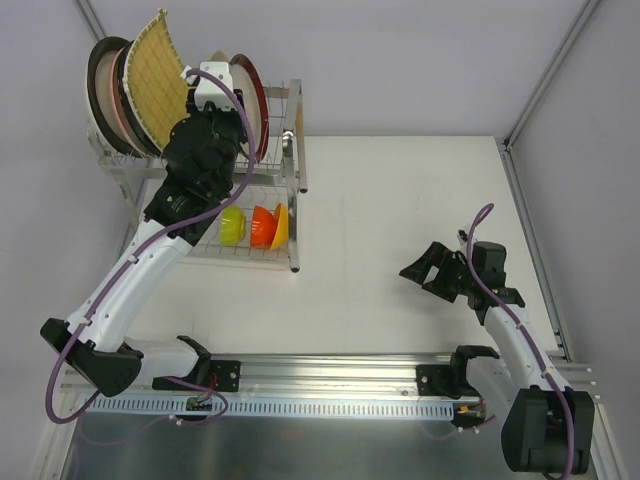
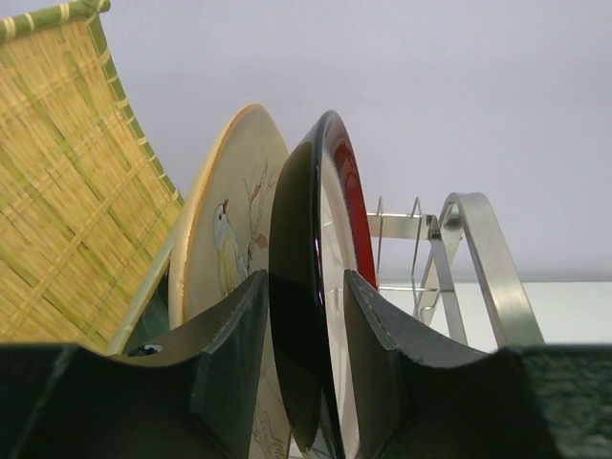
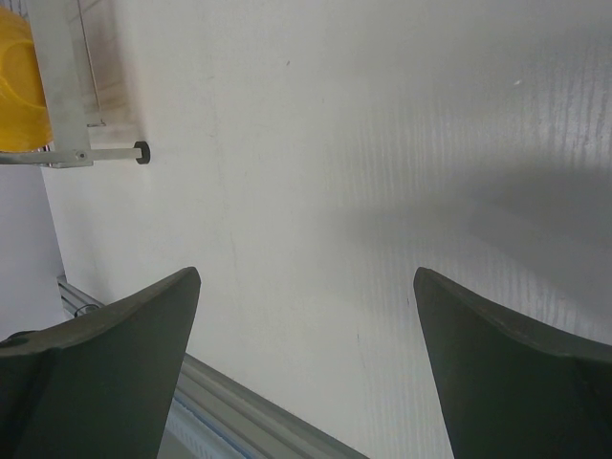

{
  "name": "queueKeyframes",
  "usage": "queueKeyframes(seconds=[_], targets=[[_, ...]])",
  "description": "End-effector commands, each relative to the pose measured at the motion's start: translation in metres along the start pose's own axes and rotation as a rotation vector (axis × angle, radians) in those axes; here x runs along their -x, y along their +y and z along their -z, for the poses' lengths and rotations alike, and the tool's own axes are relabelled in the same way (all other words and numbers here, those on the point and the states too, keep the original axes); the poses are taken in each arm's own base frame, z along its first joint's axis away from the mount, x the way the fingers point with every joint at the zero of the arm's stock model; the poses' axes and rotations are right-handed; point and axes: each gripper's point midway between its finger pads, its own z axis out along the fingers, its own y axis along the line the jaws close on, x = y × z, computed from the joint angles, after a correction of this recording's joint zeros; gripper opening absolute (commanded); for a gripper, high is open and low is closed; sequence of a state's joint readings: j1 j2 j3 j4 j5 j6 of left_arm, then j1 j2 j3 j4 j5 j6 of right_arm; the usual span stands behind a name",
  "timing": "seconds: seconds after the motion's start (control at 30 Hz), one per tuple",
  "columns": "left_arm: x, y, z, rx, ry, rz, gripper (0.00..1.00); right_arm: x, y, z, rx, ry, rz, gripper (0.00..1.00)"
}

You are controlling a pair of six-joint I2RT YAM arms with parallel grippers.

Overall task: Load the plates into the dish rack
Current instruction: Insert the plate into the dish rack

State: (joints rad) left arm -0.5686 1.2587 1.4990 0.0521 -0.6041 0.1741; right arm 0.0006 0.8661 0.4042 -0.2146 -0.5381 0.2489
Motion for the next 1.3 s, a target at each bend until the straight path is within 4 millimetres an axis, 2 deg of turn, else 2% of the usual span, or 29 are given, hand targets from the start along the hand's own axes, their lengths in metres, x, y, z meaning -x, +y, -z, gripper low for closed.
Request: queueKeyframes(seconds=[0.0, 0.23, 0.37, 0.5, 0.53, 0.77, 0.8, 0.87, 0.9, 0.97, 1.07, 1.1, 1.13, 1.17, 1.2, 1.23, 1.27], targets=[[0.051, 0.015, 0.011, 0.022, -0.13, 0.091, 0.38, 0.013, 0.01, 0.004, 0.022, -0.028, 0.037, 1.0], [0.055, 0.014, 0.014, 0.0, -0.142, 0.095, 0.48, 0.013, 0.011, 0.004, 0.025, -0.027, 0.037, 1.0], [0.062, 0.015, 0.021, -0.022, -0.161, 0.107, 0.59, 0.015, 0.013, 0.004, 0.031, -0.032, 0.043, 1.0], [0.069, 0.014, 0.031, -0.067, -0.185, 0.138, 0.76, 0.018, 0.017, 0.008, 0.034, -0.034, 0.045, 1.0], [0.069, 0.012, 0.033, -0.083, -0.186, 0.146, 0.77, 0.019, 0.019, 0.009, 0.036, -0.038, 0.048, 1.0], [0.086, 0.01, 0.066, -0.213, -0.246, 0.207, 0.85, 0.037, 0.035, 0.028, 0.021, -0.088, 0.068, 1.0], [0.087, 0.009, 0.07, -0.233, -0.247, 0.212, 0.86, 0.044, 0.041, 0.033, 0.022, -0.108, 0.077, 1.0], [0.091, 0.006, 0.085, -0.296, -0.261, 0.234, 0.88, 0.047, 0.046, 0.04, 0.018, -0.118, 0.079, 1.0], [0.085, 0.003, 0.09, -0.32, -0.244, 0.247, 0.9, 0.051, 0.051, 0.046, 0.018, -0.129, 0.087, 1.0], [0.092, 0.007, 0.111, -0.373, -0.269, 0.273, 0.95, 0.055, 0.061, 0.055, 0.034, -0.148, 0.098, 1.0], [0.082, 0.011, 0.139, -0.434, -0.252, 0.317, 0.99, 0.064, 0.078, 0.075, 0.05, -0.186, 0.13, 1.0], [0.074, 0.015, 0.151, -0.448, -0.233, 0.333, 0.99, 0.068, 0.086, 0.085, 0.052, -0.203, 0.146, 1.0], [0.069, 0.017, 0.159, -0.456, -0.224, 0.34, 0.99, 0.07, 0.09, 0.093, 0.048, -0.226, 0.16, 1.0], [0.057, 0.017, 0.161, -0.457, -0.194, 0.346, 0.99, 0.075, 0.091, 0.1, 0.026, -0.255, 0.186, 1.0], [0.057, 0.027, 0.175, -0.455, -0.206, 0.361, 0.99, 0.074, 0.091, 0.107, 0.007, -0.26, 0.191, 1.0], [0.045, 0.029, 0.18, -0.453, -0.172, 0.357, 0.99, 0.081, 0.101, 0.122, 0.012, -0.31, 0.226, 1.0], [0.033, 0.029, 0.183, -0.451, -0.146, 0.359, 0.99, 0.086, 0.101, 0.131, -0.014, -0.341, 0.24, 1.0]])
